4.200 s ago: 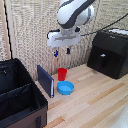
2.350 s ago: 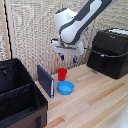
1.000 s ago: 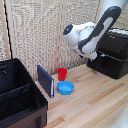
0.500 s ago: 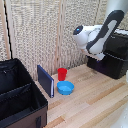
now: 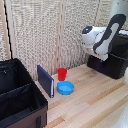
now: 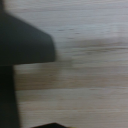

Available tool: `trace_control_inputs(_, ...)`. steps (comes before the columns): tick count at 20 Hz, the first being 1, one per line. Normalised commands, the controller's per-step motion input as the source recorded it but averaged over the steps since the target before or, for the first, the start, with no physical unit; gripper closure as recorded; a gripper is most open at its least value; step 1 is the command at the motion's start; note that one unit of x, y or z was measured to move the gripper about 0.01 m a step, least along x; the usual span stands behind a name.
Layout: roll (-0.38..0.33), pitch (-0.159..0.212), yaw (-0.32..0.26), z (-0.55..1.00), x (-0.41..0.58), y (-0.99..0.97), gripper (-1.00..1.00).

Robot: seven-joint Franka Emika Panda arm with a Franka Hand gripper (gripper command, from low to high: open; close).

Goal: Gently grip the air fryer handle with your gripper and kindly pull it open by sliding your gripper away from the base. Gradually bring your gripper in line with the blue bowl and gently capture it, without tightening your grip too much. Securely place the blue bowl inside the opened air fryer with a steady position. Liberate your robot's gripper, and withdraw your gripper from the proximity of the air fryer.

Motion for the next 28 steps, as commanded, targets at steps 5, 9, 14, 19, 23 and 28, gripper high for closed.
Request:
trace_control_inputs(5, -0.007, 0.034, 0.115, 0.0, -0.174, -0.68, -1.0)
trace_control_inputs(9, 0.003, 0.087, 0.074, 0.0, 0.143, -0.3, 1.0)
trace_control_inputs(14, 0.0, 0.003, 0.0, 0.0, 0.03, 0.0, 1.0)
trace_control_inputs(19, 0.052, 0.114, -0.026, 0.23, 0.003, 0.01, 1.0)
trace_control_inputs(23, 0.13, 0.249, -0.058, 0.38, 0.103, 0.0, 1.0)
trace_control_inputs(28, 0.281, 0.253, -0.082, 0.1, 0.059, 0.17, 1.0)
